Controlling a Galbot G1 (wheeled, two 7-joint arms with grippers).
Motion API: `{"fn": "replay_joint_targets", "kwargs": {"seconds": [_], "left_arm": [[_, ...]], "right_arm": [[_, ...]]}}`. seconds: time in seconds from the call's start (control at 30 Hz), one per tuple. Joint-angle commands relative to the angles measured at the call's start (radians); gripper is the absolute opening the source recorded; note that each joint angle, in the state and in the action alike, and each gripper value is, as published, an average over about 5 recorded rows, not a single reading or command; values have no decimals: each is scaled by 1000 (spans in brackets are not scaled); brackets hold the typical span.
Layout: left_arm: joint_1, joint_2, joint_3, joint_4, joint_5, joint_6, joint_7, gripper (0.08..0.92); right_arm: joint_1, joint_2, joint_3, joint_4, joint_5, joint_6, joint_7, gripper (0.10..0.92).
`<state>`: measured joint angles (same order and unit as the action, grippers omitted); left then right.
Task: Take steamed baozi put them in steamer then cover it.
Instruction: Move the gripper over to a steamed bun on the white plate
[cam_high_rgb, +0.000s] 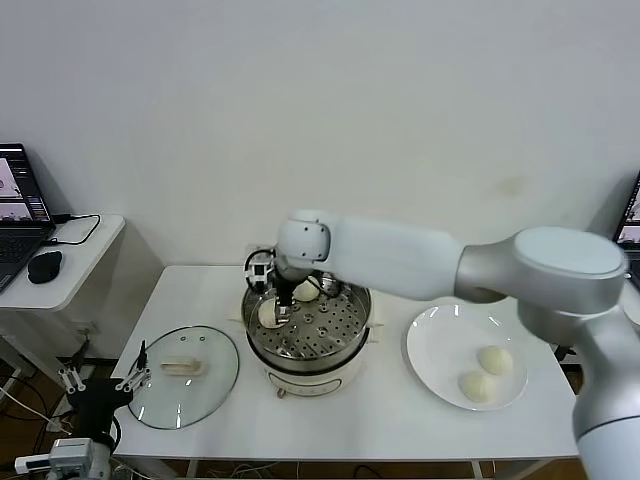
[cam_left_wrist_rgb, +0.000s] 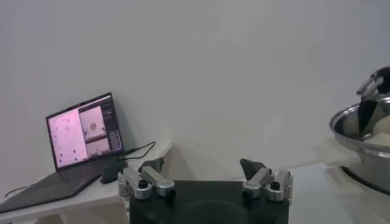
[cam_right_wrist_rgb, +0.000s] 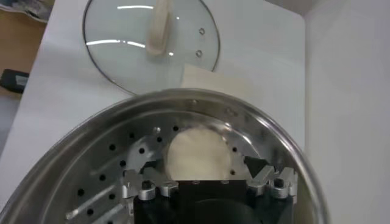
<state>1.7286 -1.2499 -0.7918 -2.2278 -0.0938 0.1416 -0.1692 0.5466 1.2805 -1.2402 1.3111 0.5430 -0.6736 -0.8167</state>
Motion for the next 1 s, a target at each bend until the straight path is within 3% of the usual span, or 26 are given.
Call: {"fn": "replay_joint_targets", "kwargs": {"seconds": [0.03,0.23,0.43,0.77,1.0], "left_arm": [[2,3,2,-4,1,1,1,823],[13,10,8,-14,1,1,0,823],[22,9,21,-23,7,1,0,823],[24,-11,54,-17,33,1,1,823],[15,-19,72,-2,55,1,4,823]], "right_arm": [[219,-273,-42,227,-11,34,-136,823],[268,-562,-97,384,-140,134,-239,822],[179,-818,-119,441,-337,283,-293,823],[-241,-981,115,403,-586,383,-287,823],[-621,-1010,408,362,-652,435,-273,823]]}}
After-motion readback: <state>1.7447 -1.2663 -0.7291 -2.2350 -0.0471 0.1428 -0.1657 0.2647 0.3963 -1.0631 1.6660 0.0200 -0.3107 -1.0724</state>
